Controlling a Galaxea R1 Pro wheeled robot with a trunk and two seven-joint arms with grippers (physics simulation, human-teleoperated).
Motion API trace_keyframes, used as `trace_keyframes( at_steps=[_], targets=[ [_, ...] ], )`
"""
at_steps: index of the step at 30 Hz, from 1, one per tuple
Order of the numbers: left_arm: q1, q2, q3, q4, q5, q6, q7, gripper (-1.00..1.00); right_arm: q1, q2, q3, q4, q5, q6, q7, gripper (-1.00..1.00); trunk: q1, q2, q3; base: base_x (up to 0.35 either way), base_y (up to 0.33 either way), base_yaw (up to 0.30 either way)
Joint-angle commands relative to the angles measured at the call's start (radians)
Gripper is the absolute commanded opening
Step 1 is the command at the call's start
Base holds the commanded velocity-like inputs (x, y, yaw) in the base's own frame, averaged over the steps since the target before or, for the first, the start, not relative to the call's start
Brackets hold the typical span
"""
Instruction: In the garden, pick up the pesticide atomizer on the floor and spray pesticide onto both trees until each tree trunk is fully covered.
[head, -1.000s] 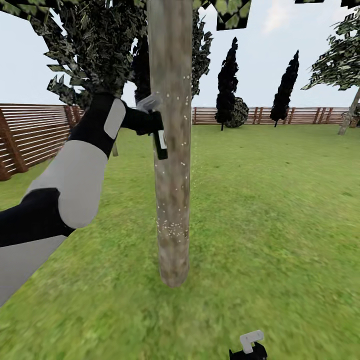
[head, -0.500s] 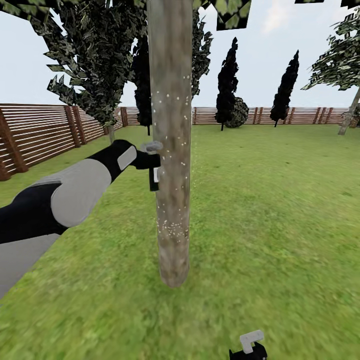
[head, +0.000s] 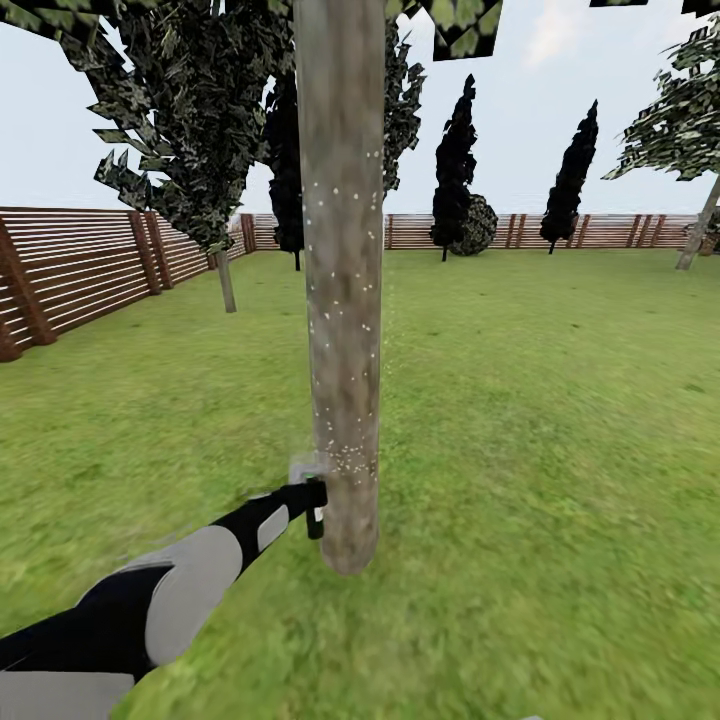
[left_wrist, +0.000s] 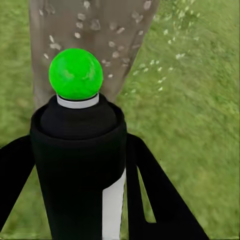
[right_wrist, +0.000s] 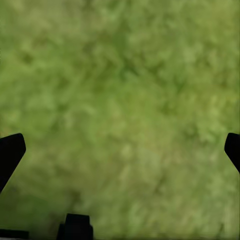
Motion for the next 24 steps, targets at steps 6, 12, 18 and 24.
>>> trace_keyframes(
  at_steps=[6, 12, 18, 24],
  targets=[
    [0.032, 0.006, 0.012, -0.003, -0.003, -0.014, -0.003, -1.0, -0.001, 0.0, 0.008, 0.03, 0.007, -0.002, -0.007, 1.0, 0.0, -0.001, -0.001, 0.102, 0.151, -0.012],
    [0.034, 0.01, 0.011, -0.004, -0.003, -0.013, -0.003, -1.0, -0.001, 0.001, 0.009, 0.033, 0.008, -0.002, -0.006, 1.0, 0.0, -0.001, -0.001, 0.189, 0.301, -0.239],
    [0.034, 0.011, 0.011, -0.004, -0.003, -0.009, -0.003, -1.0, 0.0, 0.002, 0.009, 0.033, 0.008, -0.002, -0.006, 1.0, 0.0, -0.001, -0.001, 0.017, 0.347, -0.27],
    [0.034, 0.011, 0.011, -0.004, -0.003, -0.006, -0.003, -1.0, 0.0, 0.002, 0.009, 0.033, 0.008, -0.002, -0.006, 1.0, 0.0, -0.001, -0.001, -0.085, 0.35, -0.036]
  ],
)
